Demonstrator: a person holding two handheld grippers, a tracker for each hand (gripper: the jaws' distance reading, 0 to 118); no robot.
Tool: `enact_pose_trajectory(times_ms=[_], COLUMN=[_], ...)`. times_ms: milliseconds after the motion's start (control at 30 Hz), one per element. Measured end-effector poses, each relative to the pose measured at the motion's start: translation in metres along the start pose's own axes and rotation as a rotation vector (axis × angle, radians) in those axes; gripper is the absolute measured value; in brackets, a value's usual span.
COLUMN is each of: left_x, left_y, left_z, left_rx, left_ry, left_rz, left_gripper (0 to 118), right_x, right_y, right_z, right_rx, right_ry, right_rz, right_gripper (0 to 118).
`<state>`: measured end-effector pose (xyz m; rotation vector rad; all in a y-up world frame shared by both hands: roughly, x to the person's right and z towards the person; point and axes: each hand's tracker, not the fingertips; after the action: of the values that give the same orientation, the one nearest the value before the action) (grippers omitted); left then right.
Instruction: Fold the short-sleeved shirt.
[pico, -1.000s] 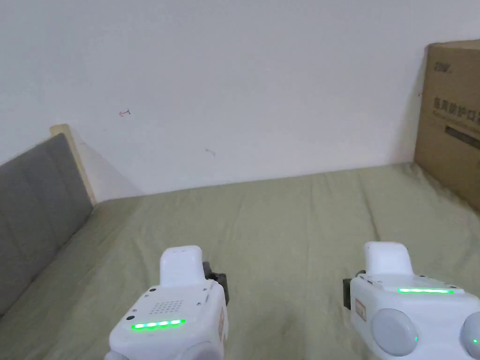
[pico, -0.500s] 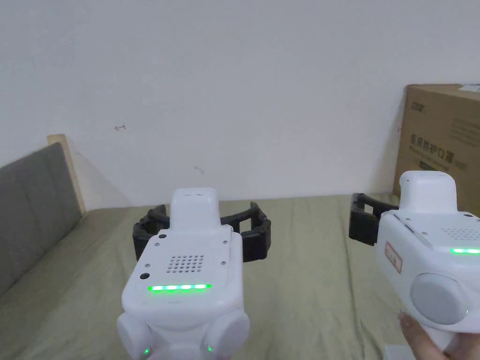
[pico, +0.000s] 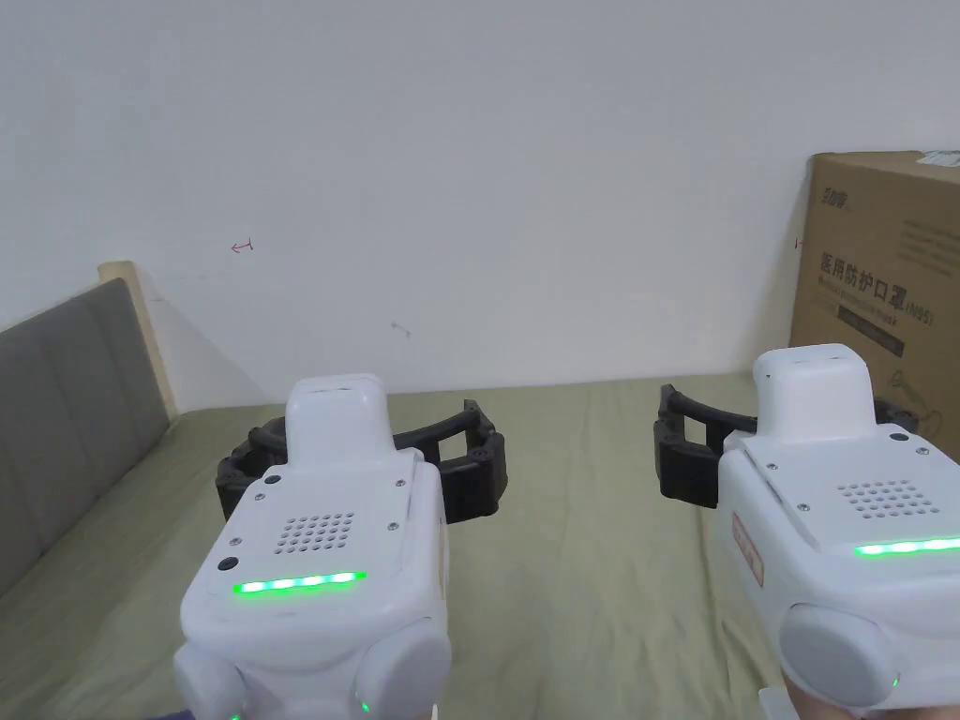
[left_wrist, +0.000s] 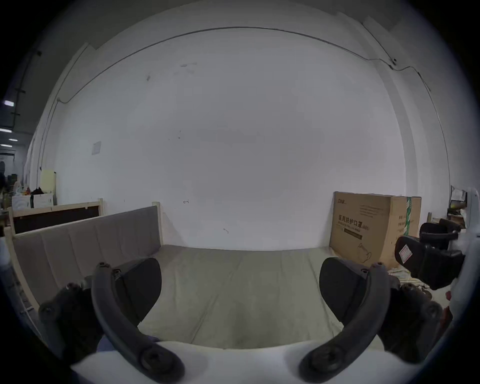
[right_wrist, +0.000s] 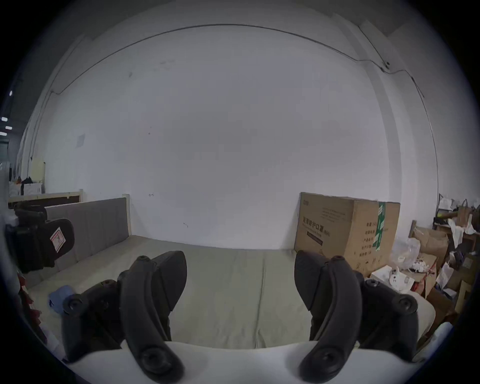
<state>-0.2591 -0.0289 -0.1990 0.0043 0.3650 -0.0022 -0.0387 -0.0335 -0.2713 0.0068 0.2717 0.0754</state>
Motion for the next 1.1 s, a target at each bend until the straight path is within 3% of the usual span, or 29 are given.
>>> enact_pose_trajectory(times_ms=[200,433,500,1100], left_x=[-0.005,-0.007,-0.010,-0.009], left_y=[-0.002,-0.004,-0.003,-0.003], left_z=[0.001,-0.001,0.000,-0.013], left_rx=[-0.001,-0.001,0.017,-0.038], left_ry=[0.010,0.025,-0.011,0.014], left_rz=[-0.019,-0.029,0.036,0.019], left_gripper=[118,118,118,118], right_x=[-0.004,-0.004,-0.003,-0.004], right_y=[0.000,-0.005,-0.006,-0.010], right_z=[-0.003,-0.008,-0.011,-0.020], right_rx=[-0.005,-0.023,-0.027,-0.057], right_ry=[0.024,0.024,0.024,0.034], right_rz=[-0.033,-0.011,-0.008,-0.017], right_gripper=[92,92,92,92])
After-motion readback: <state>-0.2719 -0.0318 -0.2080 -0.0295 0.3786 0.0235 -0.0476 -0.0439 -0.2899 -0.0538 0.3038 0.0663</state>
